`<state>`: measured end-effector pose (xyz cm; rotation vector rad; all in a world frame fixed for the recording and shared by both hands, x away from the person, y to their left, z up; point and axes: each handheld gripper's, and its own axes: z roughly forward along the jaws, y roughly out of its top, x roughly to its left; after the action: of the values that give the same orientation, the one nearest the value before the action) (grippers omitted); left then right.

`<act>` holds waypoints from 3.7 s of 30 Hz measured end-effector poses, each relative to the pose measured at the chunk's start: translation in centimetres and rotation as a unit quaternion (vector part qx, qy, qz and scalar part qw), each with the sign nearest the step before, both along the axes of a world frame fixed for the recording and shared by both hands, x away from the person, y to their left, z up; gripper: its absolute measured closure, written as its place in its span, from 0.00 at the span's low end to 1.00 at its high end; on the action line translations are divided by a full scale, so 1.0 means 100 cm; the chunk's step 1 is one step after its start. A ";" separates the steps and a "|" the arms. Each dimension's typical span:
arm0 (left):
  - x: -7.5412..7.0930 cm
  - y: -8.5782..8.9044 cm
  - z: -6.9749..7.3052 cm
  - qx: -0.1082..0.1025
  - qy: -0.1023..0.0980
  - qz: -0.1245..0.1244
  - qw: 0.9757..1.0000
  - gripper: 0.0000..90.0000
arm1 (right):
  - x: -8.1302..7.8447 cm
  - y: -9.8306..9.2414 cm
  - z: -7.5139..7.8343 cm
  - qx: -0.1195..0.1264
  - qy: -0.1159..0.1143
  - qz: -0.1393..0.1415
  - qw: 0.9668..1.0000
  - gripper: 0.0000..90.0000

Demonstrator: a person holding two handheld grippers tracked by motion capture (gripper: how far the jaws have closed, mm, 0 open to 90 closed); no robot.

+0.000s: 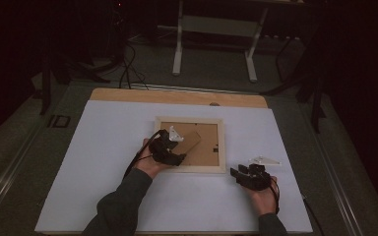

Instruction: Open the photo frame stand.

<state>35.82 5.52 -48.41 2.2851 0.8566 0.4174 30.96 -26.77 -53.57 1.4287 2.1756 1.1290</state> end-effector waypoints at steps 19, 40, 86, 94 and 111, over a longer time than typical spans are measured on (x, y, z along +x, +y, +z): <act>-0.013 -0.001 0.001 0.008 -0.038 0.000 0.999 0.42 | 0.002 0.007 0.016 -0.005 -0.015 0.015 1.000 0.62; -0.027 -0.003 0.002 0.016 -0.077 0.001 0.997 0.42 | 0.043 0.026 0.063 -0.028 -0.041 0.045 0.998 0.61; -0.036 0.004 -0.002 -0.027 -0.090 -0.019 0.995 0.40 | 0.113 0.030 0.068 0.045 0.077 0.087 0.992 0.64; -0.018 0.017 0.001 -0.124 0.028 -0.020 0.992 0.36 | 0.111 0.031 0.067 0.044 0.069 0.078 0.994 0.64; -0.004 0.027 -0.001 -0.141 0.129 -0.030 0.981 0.63 | 0.106 0.033 0.072 0.028 0.052 0.087 0.994 0.64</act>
<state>35.39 8.20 -48.49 2.1201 0.9055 -0.0314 41.58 -23.48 -46.32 1.3700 2.3992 1.2081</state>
